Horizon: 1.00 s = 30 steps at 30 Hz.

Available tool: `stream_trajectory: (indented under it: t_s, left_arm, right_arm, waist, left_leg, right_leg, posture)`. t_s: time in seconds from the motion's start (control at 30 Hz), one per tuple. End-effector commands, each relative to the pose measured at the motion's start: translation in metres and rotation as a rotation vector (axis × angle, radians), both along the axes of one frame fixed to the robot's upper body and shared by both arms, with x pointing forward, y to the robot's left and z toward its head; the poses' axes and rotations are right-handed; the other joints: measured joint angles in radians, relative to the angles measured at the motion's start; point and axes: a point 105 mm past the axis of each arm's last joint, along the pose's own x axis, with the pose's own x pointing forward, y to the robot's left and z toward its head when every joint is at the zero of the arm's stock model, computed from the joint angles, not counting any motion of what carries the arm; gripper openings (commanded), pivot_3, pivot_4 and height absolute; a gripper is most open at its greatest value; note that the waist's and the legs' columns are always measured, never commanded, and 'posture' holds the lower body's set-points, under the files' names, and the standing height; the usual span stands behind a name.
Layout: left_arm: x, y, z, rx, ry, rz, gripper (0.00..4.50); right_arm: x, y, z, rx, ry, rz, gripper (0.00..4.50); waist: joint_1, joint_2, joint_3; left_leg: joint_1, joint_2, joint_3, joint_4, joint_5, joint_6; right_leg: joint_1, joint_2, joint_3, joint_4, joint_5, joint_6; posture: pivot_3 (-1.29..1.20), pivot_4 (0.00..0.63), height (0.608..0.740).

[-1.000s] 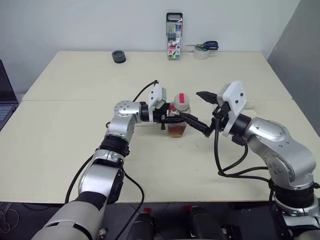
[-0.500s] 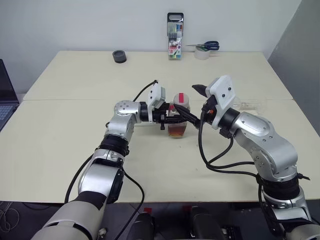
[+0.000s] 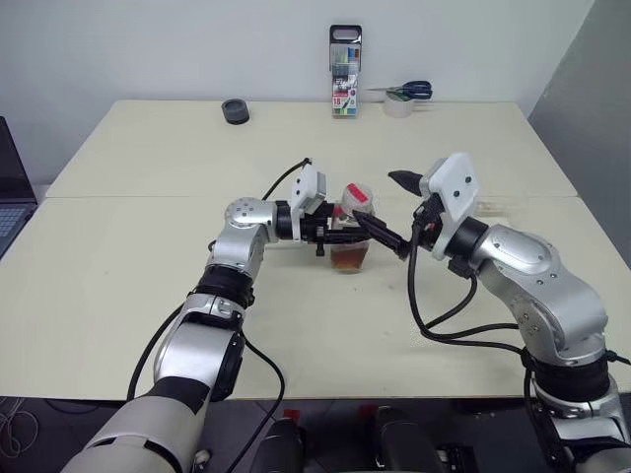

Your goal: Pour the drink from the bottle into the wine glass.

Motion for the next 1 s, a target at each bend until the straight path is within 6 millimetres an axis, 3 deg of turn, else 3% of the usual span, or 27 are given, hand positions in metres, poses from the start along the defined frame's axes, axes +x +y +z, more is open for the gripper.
stream_trajectory:
  t_s: [0.03, 0.23, 0.5, 1.0]
  left_arm:
    - [0.001, 0.001, 0.020, -0.036, -0.063, -0.009, 1.65]
    - [0.002, 0.001, 0.022, -0.036, -0.062, -0.007, 1.64]
    - [0.001, 0.000, 0.022, -0.035, -0.063, -0.013, 1.64]
    - [0.000, -0.001, 0.018, -0.026, -0.068, -0.015, 1.64]
  right_arm:
    - [-0.007, -0.006, 0.014, 0.015, -0.042, 0.003, 4.50]
    - [-0.021, 0.005, 0.019, 0.017, -0.028, 0.096, 4.50]
    - [-0.007, 0.023, 0.024, 0.034, -0.064, 0.067, 4.50]
    - [0.007, 0.018, 0.024, 0.052, -0.077, 0.002, 4.50]
  waist:
    - [0.000, 0.000, 0.000]
    - [0.000, 0.000, 0.000]
    - [-0.001, 0.000, 0.000]
    - [-0.001, 0.000, 0.000]
  left_leg:
    - [0.000, 0.000, 0.000, 0.000, 0.000, 0.000]
    - [0.000, 0.000, 0.000, 0.000, 0.000, 0.000]
    - [0.000, 0.000, 0.000, 0.000, 0.000, 0.000]
    - [0.000, 0.000, 0.000, 0.000, 0.000, 0.000]
  right_leg:
    - [0.000, 0.000, 0.000, 0.000, 0.000, 0.000]
    - [0.000, 0.000, 0.000, 0.000, 0.000, 0.000]
    - [0.000, 0.000, 0.000, 0.000, 0.000, 0.000]
    - [0.000, 0.000, 0.000, 0.000, 0.000, 0.000]
  posture:
    - [0.00, 0.150, 0.740]
    - [0.00, 0.150, 0.740]
    - [0.00, 0.150, 0.740]
    - [0.00, 0.150, 0.740]
